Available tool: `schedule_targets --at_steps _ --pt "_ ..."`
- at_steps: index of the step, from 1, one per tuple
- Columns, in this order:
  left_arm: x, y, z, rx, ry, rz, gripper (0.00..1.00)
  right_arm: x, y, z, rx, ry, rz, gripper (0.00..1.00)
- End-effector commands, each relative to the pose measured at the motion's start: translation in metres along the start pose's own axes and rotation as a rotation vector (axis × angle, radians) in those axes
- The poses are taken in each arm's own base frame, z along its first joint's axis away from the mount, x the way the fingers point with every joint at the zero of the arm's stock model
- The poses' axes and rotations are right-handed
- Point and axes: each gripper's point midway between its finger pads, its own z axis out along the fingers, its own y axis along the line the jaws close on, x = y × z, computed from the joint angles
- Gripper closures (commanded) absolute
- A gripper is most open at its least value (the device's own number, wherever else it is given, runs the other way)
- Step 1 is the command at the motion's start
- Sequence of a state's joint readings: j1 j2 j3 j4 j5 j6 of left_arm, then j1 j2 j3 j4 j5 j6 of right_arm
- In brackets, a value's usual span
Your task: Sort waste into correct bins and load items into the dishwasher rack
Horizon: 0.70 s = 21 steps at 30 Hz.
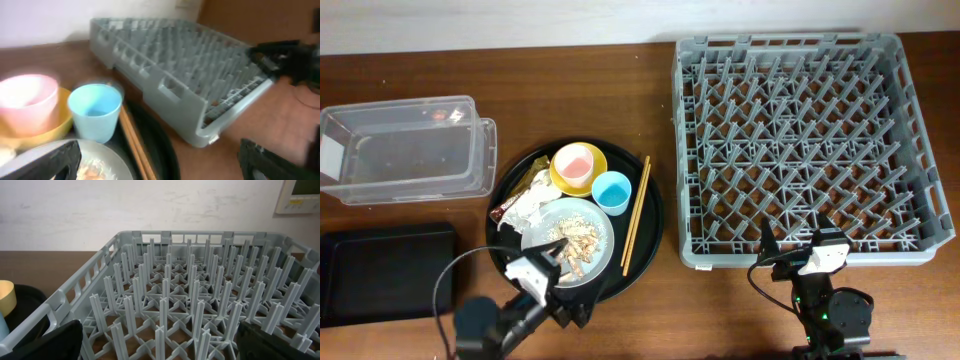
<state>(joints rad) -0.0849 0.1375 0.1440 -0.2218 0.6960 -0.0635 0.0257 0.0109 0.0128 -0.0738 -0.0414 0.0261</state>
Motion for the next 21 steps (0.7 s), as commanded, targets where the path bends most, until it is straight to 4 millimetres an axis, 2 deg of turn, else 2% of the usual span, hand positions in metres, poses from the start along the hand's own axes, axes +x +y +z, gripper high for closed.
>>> schedule_targets --at_steps 1,2,3,4,5,6,8,10,11,13,16,17,19,21 --pt "-0.018 0.046 -0.005 -0.265 0.256 0.017 0.01 0.002 -0.003 0.0 0.011 0.001 0.004 0.02" --pt "-0.027 0.052 -0.001 -0.279 0.296 -0.007 0.01 0.002 -0.003 0.0 0.011 0.001 0.004 0.02" --pt "-0.039 0.047 0.009 -0.217 0.307 -0.026 0.01 0.002 -0.003 0.0 0.011 0.001 0.004 0.02" --pt "-0.043 0.05 0.012 -0.22 0.315 -0.03 0.01 0.002 -0.003 0.0 0.011 0.001 0.004 0.01" --pt "-0.045 0.062 0.015 -0.265 0.346 -0.04 0.01 0.002 -0.003 0.0 0.011 0.001 0.004 0.02" --pt "-0.04 0.084 0.012 -0.376 0.44 -0.08 0.01 0.002 -0.003 0.0 0.012 0.001 0.004 0.02" --pt "-0.024 0.114 0.001 -0.531 0.69 -0.152 0.01 0.002 -0.003 0.0 0.011 0.001 0.004 0.02" --pt "0.002 0.131 0.016 -0.528 0.833 -0.213 0.01 0.002 -0.003 0.0 0.011 0.001 0.004 0.02" --pt "0.011 0.143 0.024 -0.545 0.838 -0.248 0.01 0.002 -0.003 0.0 0.011 0.001 0.004 0.02" --pt "0.013 0.171 0.039 -0.601 0.774 -0.302 0.01 0.002 -0.003 0.0 0.011 0.001 0.004 0.02" --pt "0.025 0.203 0.037 -0.667 0.766 -0.331 0.01 0.002 -0.003 0.0 0.011 0.001 0.004 0.02" --pt "0.034 0.214 0.03 -0.692 0.783 -0.365 0.22 0.002 -0.003 0.0 0.011 0.001 0.004 0.02" --pt "0.047 0.222 0.028 -0.701 0.809 -0.389 0.23 0.002 -0.003 0.0 0.011 0.001 0.004 0.02" --pt "0.055 0.233 0.038 -0.699 0.801 -0.377 0.27 0.002 -0.003 0.0 0.011 0.001 0.004 0.02"
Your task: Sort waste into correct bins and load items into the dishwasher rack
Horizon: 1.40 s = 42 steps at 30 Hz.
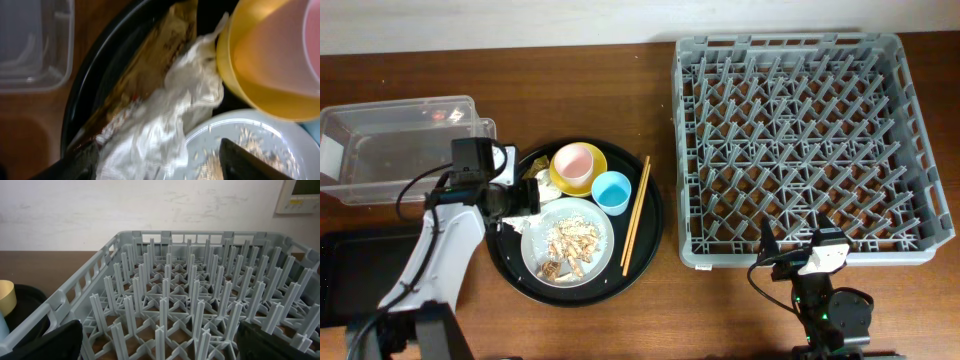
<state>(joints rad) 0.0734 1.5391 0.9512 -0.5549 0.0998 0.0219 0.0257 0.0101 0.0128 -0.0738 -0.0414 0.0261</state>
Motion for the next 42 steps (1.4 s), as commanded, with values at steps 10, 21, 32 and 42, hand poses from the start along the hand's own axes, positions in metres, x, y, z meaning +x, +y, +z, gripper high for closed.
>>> schedule_targets --at_steps 10,21,32,42 --pt "-0.009 -0.011 0.047 0.095 0.0 0.06 0.62 0.002 -0.003 0.0 0.011 0.002 0.004 0.02" --pt "-0.031 -0.018 -0.028 0.089 -0.143 0.043 0.99 0.002 -0.003 0.0 0.011 0.002 0.004 0.02" --pt "-0.112 0.018 -0.139 -0.042 -0.64 -0.11 0.99 0.002 -0.003 0.0 0.011 0.002 0.004 0.02" --pt "-0.138 0.166 -0.101 -0.291 -0.756 -0.317 0.67 0.002 -0.003 0.0 0.011 0.002 0.004 0.02"
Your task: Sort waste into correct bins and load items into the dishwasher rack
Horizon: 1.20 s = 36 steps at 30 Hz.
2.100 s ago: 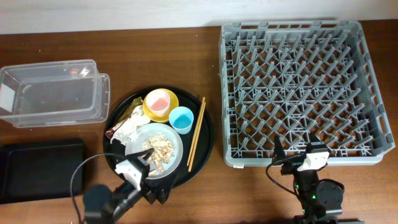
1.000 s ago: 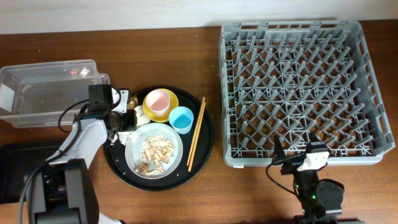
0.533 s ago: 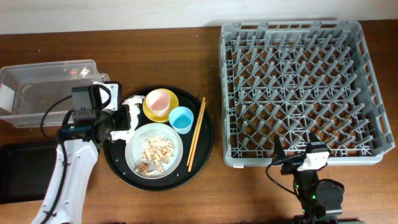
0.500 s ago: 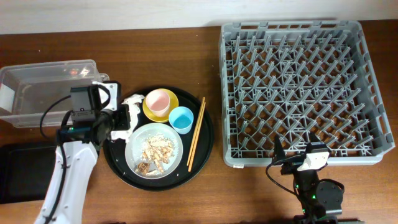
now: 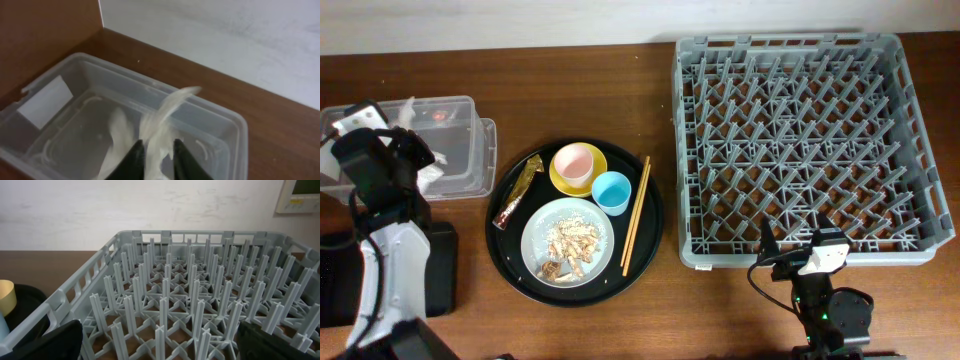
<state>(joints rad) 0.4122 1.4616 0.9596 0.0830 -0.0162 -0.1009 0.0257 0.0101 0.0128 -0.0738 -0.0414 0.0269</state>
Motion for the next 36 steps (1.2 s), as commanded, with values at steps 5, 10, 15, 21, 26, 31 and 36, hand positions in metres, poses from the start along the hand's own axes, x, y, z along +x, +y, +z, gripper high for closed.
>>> schedule_targets --at_steps 5,10,15,21,26,31,36 --pt "-0.017 -0.047 -0.012 0.281 -0.045 0.006 0.53 0.002 -0.003 0.0 0.011 0.002 0.004 0.02" --pt "-0.005 -0.117 -0.103 0.653 0.081 0.029 0.65 0.002 -0.003 0.0 0.011 0.002 0.004 0.02" --pt "0.077 -0.152 -0.114 0.549 0.313 0.333 0.64 0.002 -0.003 0.0 0.011 0.002 0.004 0.02" --pt "0.15 -0.142 -0.077 0.327 0.527 0.504 0.58 0.002 -0.003 0.0 0.011 0.002 0.004 0.02" --pt "0.221 -0.135 -0.016 0.258 0.642 0.617 0.57 0.002 -0.003 0.0 0.011 0.002 0.004 0.02" --pt "0.224 -0.13 0.007 0.19 0.59 0.649 0.57 0.002 -0.003 0.0 0.011 0.002 0.004 0.02" --pt "0.231 -0.129 0.011 0.193 0.598 0.67 0.78 0.002 -0.003 0.0 0.011 0.002 0.004 0.02"
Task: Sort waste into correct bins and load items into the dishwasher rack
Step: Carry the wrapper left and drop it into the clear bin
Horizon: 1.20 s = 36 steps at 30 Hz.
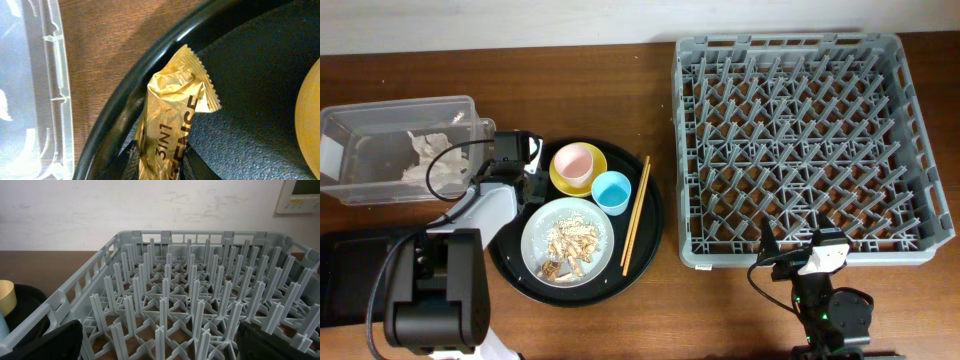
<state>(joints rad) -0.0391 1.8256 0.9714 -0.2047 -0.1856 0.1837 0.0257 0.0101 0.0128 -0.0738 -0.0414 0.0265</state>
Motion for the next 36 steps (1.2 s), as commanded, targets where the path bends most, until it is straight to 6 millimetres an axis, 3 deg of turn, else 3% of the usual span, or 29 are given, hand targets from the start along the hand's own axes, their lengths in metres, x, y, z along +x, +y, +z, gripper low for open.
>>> schedule_targets --at_steps 1,2,4,5,9,11,13,15,18,20,21,23,24,26,28,31,32,33,34,35,36 --pt "0.004 0.001 0.003 -0.014 0.013 0.021 0.94 0.002 -0.003 0.0 0.011 0.002 0.004 0.02" --pt "0.001 0.001 0.0 -0.013 0.008 0.017 1.0 0.002 -0.003 0.0 0.011 0.002 0.004 0.02" --pt "-0.017 0.007 -0.019 -0.022 -0.051 -0.047 0.99 0.002 -0.003 0.0 0.011 0.002 0.004 0.02" --pt "-0.035 0.014 -0.038 -0.028 -0.116 -0.085 0.99 0.002 -0.003 0.0 0.011 0.002 0.004 0.02" --pt "-0.104 0.056 -0.152 -0.08 -0.485 -0.233 0.99 0.002 -0.003 0.0 0.011 0.002 0.004 0.02" --pt "-0.114 0.089 -0.178 -0.135 -0.58 -0.292 1.0 0.002 -0.003 0.0 0.011 0.002 0.004 0.02" --pt "-0.107 0.122 -0.173 -0.185 -0.583 -0.379 1.0 0.002 -0.003 0.0 0.011 0.002 0.004 0.02" --pt "-0.096 0.177 -0.165 -0.236 -0.631 -0.626 0.99 0.002 -0.003 0.0 0.011 0.002 0.004 0.02" --pt "-0.099 0.202 -0.151 -0.064 -0.715 -0.857 1.0 0.002 -0.003 0.0 0.011 0.002 0.004 0.02" --pt "-0.095 0.217 -0.135 -0.017 -0.733 -0.947 0.87 0.002 -0.003 0.0 0.011 0.002 0.004 0.02" --pt "-0.089 0.226 -0.127 -0.033 -0.727 -0.961 0.68 0.002 -0.003 0.0 0.011 0.002 0.004 0.02" --pt "-0.084 0.237 -0.125 -0.054 -0.733 -0.976 0.58 0.002 -0.003 0.0 0.011 0.002 0.004 0.02" --pt "-0.082 0.24 -0.126 -0.047 -0.738 -0.977 0.34 0.002 -0.003 0.0 0.011 0.002 0.004 0.02" --pt "-0.089 0.237 -0.136 0.041 -0.769 -0.947 0.33 0.002 -0.003 0.0 0.011 0.002 0.004 0.02" --pt "-0.109 0.223 -0.167 0.179 -0.853 -0.861 0.34 0.002 -0.003 0.0 0.011 0.002 0.004 0.02" --pt "-0.124 0.205 -0.226 0.272 -0.952 -0.763 0.47 0.002 -0.003 0.0 0.011 0.002 0.004 0.02" --pt "-0.126 0.195 -0.247 0.313 -0.975 -0.725 0.47 0.002 -0.003 0.0 0.011 0.002 0.004 0.02" --pt "-0.126 0.171 -0.274 0.415 -0.981 -0.657 0.47 0.002 -0.003 0.0 0.011 0.002 0.004 0.02" --pt "-0.123 0.153 -0.286 0.491 -0.962 -0.621 0.47 0.002 -0.003 0.0 0.011 0.002 0.004 0.02" --pt "-0.112 0.131 -0.295 0.581 -0.903 -0.607 0.41 0.002 -0.003 0.0 0.011 0.002 0.004 0.02" --pt "-0.095 0.114 -0.294 0.635 -0.803 -0.655 0.21 0.002 -0.003 0.0 0.011 0.002 0.004 0.02"
